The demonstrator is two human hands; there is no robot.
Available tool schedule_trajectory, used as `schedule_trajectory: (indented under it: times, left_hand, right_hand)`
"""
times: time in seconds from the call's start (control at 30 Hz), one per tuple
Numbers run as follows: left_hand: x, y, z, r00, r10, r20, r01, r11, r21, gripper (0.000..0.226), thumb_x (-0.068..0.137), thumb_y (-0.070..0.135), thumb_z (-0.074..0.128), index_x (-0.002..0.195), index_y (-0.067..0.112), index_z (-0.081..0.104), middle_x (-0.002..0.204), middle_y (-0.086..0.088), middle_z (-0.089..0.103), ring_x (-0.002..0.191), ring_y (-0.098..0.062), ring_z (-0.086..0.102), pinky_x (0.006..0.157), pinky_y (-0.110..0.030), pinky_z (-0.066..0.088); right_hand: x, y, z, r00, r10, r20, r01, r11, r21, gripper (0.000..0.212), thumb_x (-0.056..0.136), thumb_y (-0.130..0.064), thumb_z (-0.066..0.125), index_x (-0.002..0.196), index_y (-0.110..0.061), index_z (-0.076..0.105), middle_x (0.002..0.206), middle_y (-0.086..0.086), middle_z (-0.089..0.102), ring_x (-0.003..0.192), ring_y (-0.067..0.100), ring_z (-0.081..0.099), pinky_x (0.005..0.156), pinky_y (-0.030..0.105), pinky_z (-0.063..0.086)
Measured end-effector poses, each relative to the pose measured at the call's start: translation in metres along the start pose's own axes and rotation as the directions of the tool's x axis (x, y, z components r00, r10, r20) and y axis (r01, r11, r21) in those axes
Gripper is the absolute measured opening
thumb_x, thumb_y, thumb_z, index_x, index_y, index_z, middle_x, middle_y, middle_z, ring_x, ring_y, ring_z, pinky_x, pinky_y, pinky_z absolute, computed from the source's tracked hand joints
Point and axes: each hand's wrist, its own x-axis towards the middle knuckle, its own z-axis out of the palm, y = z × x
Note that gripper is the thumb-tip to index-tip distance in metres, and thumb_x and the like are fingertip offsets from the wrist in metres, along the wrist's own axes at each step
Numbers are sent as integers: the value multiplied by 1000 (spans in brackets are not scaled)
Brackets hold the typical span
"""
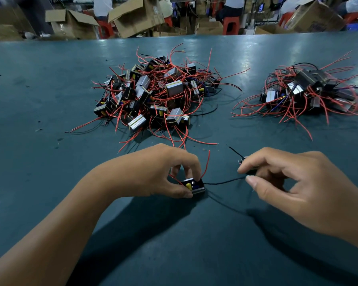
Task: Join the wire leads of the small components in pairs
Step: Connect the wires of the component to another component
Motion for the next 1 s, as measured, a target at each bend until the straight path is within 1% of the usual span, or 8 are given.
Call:
schedule_trajectory:
  times: [0.2,0.33,0.43,0.53,0.6,0.7,0.77,1.0]
  left_hand:
    - [0,-1,-1,1000,13,10,-13,1000,-15,25,83,42,78,105,40,66,99,18,61,89,-12,57,79,-41,50]
    - [0,-3,-2,1000,-2,3,2,1000,-23,26,83,39,79,106,39,68,99,18,62,87,-11,57,80,-39,50]
    - [-1,-7,-4,1000,-2,-14,2,1000,-10,25,83,36,80,105,38,69,98,18,64,84,-11,57,79,-38,51]
    - [-3,-12,-7,999,-19,-27,19,1000,5,26,83,36,80,106,39,69,99,17,64,84,-13,56,79,-39,50]
    - [-3,-13,-8,999,-24,-38,25,1000,7,26,83,37,80,106,40,68,99,18,64,84,-13,56,79,-38,51]
    - [-2,-12,-8,999,-21,-41,22,1000,12,26,83,38,80,106,40,68,98,19,64,84,-11,56,79,-38,51]
    - [-2,-10,-8,999,-21,-50,22,1000,12,26,83,37,80,106,39,68,97,20,63,84,-10,56,79,-38,51]
    - [-7,-6,-15,992,-4,-123,13,997,70,30,78,44,81,103,34,69,98,19,61,94,-8,56,82,-21,44]
  right_hand:
    - [1,6,-13,1000,9,-1,-9,999,43,13,88,-39,56,99,-36,62,67,-9,65,52,12,58,55,28,45]
    - [3,12,-15,984,100,-147,-86,991,100,11,87,-36,58,96,-37,64,72,-7,68,52,16,61,56,36,48]
    - [7,19,-14,953,170,-250,-174,985,6,10,90,-26,62,94,-35,65,81,-12,69,62,18,65,61,26,48]
    - [9,23,-15,958,219,-185,-234,970,-61,19,85,-18,63,96,-32,64,91,-23,68,87,3,65,74,5,42]
    - [8,25,-16,967,235,-95,-247,959,-139,21,83,-23,66,100,-35,62,96,-29,64,98,-6,58,80,1,36]
    - [7,24,-12,971,238,-3,-235,957,-168,26,79,-34,69,104,-37,60,103,-24,62,97,-9,55,82,5,36]
    - [10,23,-8,976,215,24,-208,964,-165,24,80,-37,68,102,-34,60,108,-18,64,103,0,57,88,11,36]
    - [12,22,-3,995,95,-19,-96,979,-179,19,84,-38,64,94,-22,67,109,-13,64,107,4,56,92,12,36]
